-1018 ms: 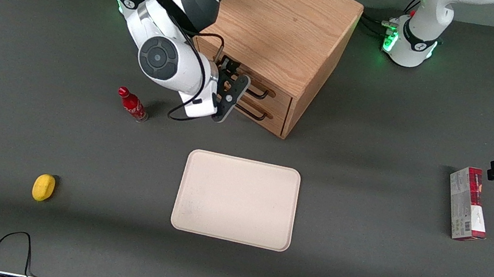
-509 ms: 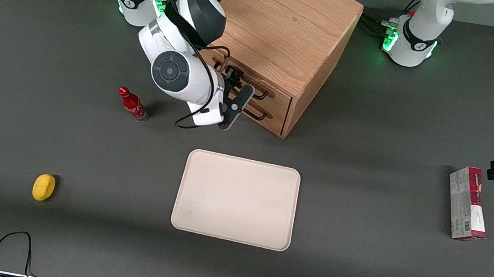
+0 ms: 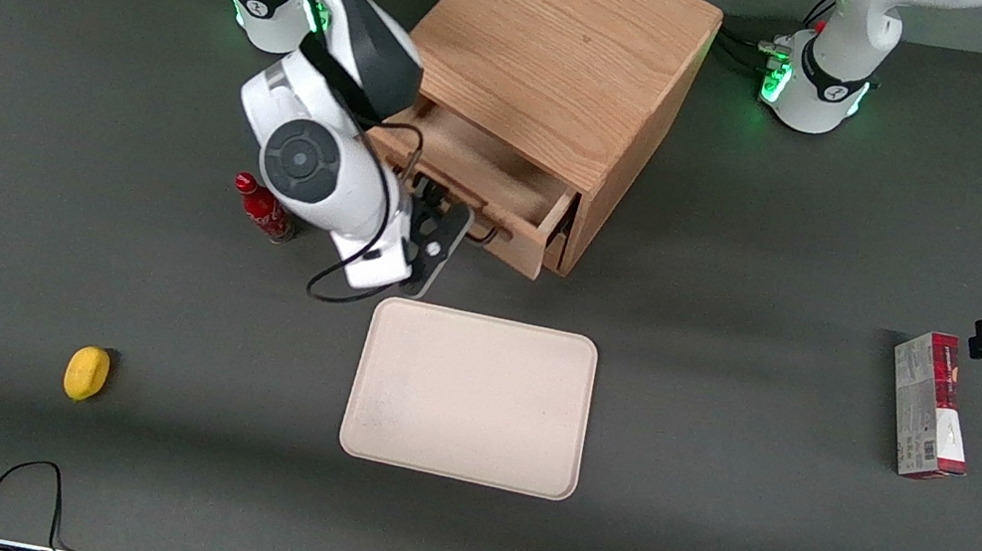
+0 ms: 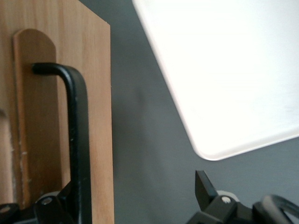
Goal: Open upper drawer
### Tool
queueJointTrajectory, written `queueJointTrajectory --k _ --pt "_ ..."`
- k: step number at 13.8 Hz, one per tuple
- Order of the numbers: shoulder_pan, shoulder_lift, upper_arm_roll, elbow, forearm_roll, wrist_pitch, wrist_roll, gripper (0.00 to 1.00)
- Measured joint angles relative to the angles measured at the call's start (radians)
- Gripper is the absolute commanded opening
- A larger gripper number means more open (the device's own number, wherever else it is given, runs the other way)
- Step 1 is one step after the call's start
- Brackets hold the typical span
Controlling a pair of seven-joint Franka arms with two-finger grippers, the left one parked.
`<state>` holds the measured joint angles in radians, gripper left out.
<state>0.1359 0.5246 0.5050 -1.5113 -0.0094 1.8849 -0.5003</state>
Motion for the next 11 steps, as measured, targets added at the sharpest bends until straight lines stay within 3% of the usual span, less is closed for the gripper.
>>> queueJointTrajectory --k 5,11 --pt "-0.005 0.054 -0.126 0.121 -0.030 0.000 -0.105 1.00" --pt "-0.004 0.054 -0.158 0.181 -0.033 -0.004 -0.109 1.00"
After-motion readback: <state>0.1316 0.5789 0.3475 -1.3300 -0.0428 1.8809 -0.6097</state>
